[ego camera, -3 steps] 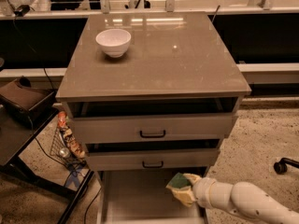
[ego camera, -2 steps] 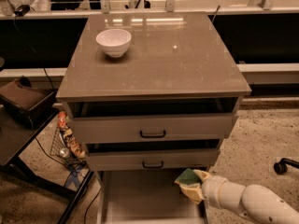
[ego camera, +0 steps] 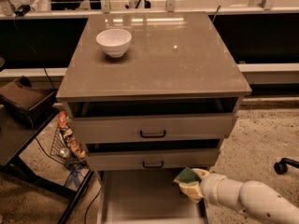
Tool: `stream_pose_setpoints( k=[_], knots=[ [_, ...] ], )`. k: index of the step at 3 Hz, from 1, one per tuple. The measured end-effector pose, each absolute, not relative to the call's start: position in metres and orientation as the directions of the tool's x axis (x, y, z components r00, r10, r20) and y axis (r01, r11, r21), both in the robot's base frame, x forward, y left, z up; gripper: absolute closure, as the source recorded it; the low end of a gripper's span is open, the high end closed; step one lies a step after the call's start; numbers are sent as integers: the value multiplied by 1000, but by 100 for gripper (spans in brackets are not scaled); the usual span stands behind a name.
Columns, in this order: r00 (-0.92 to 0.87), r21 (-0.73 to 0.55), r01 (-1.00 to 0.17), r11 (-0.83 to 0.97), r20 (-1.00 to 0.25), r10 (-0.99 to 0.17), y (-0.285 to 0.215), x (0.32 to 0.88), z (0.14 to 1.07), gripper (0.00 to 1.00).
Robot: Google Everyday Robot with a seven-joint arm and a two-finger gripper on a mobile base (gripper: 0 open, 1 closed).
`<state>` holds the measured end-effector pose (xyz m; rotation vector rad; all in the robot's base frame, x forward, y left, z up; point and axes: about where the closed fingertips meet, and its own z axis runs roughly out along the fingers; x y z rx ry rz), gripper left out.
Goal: Pick sponge from bottom drawer and place on counter
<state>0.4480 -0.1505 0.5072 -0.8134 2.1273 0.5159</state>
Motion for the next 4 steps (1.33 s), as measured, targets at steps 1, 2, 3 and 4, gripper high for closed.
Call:
stream_pose_setpoints(
  k=[1, 2, 3, 4],
  knots=[
    [-530, 117, -668, 735, -768, -359, -169, 459, 554, 100],
    [-553, 119, -662, 740, -745, -375, -192, 470, 624, 100],
    [-548, 96, -670, 737, -733, -403, -211, 485, 692, 100],
    [-502, 36, -684, 728, -747, -435, -225, 512, 771, 100]
  ],
)
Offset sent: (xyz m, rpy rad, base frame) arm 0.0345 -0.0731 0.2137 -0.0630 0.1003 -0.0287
